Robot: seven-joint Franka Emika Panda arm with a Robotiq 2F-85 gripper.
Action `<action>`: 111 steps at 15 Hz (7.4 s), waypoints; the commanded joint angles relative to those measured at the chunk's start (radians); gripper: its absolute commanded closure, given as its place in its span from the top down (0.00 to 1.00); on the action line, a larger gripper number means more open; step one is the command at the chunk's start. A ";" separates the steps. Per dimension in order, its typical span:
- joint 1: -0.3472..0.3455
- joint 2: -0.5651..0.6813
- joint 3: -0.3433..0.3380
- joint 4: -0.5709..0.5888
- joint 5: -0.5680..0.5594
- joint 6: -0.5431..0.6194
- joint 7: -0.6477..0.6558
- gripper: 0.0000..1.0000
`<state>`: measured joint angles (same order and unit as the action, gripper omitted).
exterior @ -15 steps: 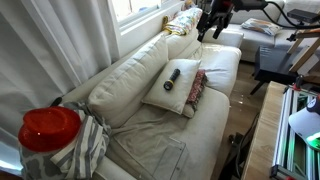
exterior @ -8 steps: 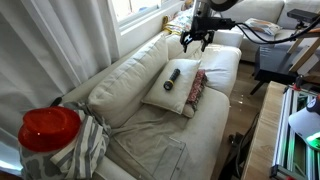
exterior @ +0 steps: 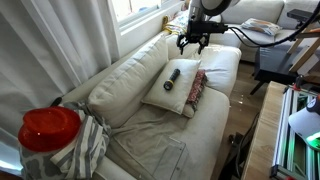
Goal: Remove the black and yellow torch from top of the pillow, then put the pillow in the corner of the couch
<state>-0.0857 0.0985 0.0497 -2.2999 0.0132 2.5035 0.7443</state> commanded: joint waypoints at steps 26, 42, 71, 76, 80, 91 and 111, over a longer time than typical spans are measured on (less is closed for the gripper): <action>0.080 1.082 -0.212 0.921 0.221 0.273 0.075 1.00; 0.113 1.211 -0.307 1.127 0.176 0.012 0.307 0.26; -0.002 0.899 -0.149 0.492 0.369 0.202 0.074 0.95; -0.098 0.964 -0.070 0.528 0.427 0.391 -0.042 1.00; -0.212 1.045 0.061 0.569 0.483 0.602 -0.157 1.00; -0.383 1.136 0.237 0.595 0.458 0.705 -0.351 1.00; -0.654 1.361 0.440 0.653 0.178 0.933 -0.500 0.55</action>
<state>-0.7351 1.4090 0.4870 -1.6833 0.2317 3.4050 0.2184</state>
